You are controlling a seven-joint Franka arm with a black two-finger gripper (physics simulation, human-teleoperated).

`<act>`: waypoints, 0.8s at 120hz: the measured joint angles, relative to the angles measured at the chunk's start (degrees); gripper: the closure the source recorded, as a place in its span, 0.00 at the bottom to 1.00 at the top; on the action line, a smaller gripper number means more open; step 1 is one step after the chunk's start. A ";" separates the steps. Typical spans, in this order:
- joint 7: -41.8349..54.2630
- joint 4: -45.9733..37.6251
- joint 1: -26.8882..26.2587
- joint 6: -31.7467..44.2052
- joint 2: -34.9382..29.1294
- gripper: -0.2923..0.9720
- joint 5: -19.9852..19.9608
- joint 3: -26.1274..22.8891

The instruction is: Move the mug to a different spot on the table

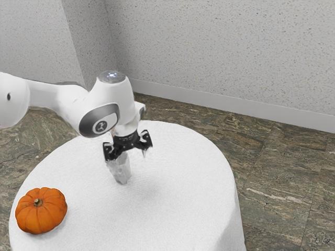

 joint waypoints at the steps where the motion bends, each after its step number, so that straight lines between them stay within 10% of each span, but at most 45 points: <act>1: 0.61 0.56 0.09 -0.48 0.05 0.24 -0.67 0.16; 29: 23.44 14.39 3.46 -18.74 -0.19 0.23 -10.69 3.64; 96: 69.88 27.17 1.22 -35.52 -0.13 0.23 -8.93 5.09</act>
